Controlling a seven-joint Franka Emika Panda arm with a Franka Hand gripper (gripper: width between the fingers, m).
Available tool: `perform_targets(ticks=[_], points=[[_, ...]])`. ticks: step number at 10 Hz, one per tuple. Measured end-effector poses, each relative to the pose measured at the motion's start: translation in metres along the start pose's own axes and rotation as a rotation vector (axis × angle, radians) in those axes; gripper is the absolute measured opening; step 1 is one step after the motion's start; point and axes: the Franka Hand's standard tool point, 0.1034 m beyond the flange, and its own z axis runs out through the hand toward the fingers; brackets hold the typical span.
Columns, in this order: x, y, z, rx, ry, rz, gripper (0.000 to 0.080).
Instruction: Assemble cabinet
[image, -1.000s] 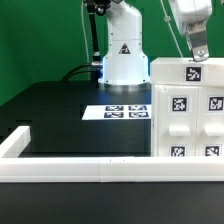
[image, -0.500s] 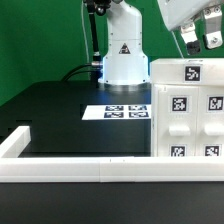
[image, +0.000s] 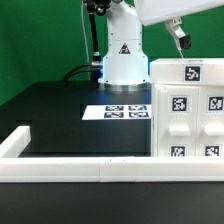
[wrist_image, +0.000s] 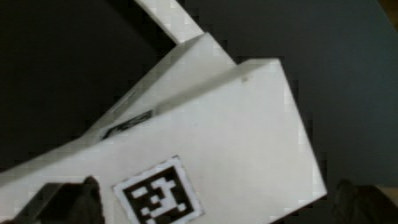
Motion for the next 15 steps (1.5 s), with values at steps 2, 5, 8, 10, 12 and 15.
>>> perform_targets(ticks=[2,5,8,10,12,15], points=[[0.002,0.002,0.0,0.0,0.003,-0.124,0.0649],[0.002,0.006,0.0,-0.06,0.005,-0.451,0.0649],[0.005,0.002,-0.003,-0.154,-0.01,-0.85,0.0649],[0.008,0.006,-0.003,-0.156,-0.019,-0.963,0.0649],[0.008,0.007,-0.002,-0.157,-0.031,-1.101,0.0649],[0.018,0.008,0.001,-0.229,-0.072,-1.529,0.0649]])
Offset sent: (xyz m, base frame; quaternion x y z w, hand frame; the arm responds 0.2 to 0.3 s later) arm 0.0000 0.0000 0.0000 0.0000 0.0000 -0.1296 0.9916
